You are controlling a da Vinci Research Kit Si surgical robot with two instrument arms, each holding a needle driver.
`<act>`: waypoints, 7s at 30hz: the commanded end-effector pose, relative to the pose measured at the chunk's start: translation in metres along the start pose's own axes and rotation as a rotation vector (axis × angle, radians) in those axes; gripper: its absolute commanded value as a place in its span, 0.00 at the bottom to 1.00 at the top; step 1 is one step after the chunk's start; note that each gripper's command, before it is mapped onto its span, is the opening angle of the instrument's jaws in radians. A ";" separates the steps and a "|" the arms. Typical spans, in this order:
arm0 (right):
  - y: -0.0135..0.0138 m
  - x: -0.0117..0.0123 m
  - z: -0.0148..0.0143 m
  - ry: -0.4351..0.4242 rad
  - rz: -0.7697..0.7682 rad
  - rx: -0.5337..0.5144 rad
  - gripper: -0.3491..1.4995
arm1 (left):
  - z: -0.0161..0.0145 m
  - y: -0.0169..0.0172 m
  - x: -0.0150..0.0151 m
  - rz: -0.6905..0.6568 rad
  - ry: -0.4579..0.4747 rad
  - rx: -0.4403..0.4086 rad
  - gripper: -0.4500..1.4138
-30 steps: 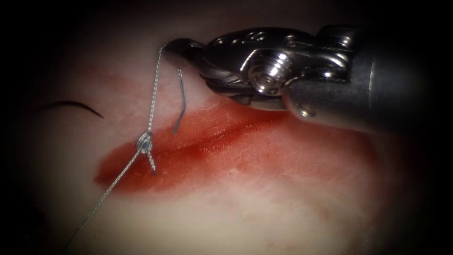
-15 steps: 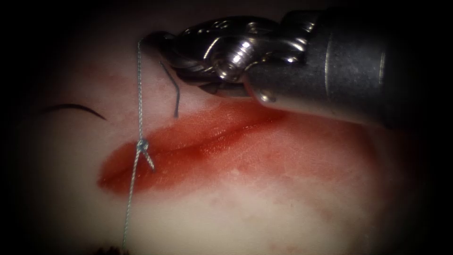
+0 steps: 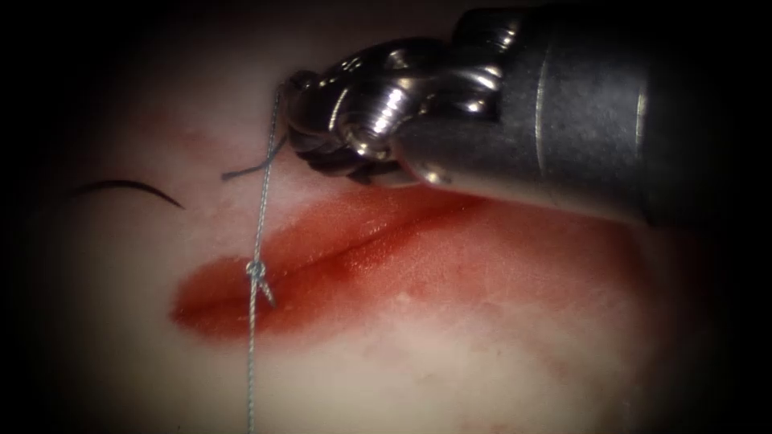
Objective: Wound Closure
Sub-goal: Move the right tool up and the left tool down to tie the knot, then wrap the suture once around the tool, then grasp the suture tail
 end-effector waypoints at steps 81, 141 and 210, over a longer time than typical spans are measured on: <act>0.0038 0.0002 -0.0117 0.305 -0.157 0.856 0.00 | -0.0190 0.0063 0.0089 -0.100 -0.437 0.016 0.00; -0.0067 -0.0085 0.0007 0.742 0.757 1.242 0.00 | -0.0174 0.0117 0.0048 -0.160 -0.520 -0.178 0.00; -0.0104 -0.0021 -0.0054 0.632 0.448 0.332 0.62 | -0.0147 0.0105 0.0031 -0.172 -0.467 -0.150 0.00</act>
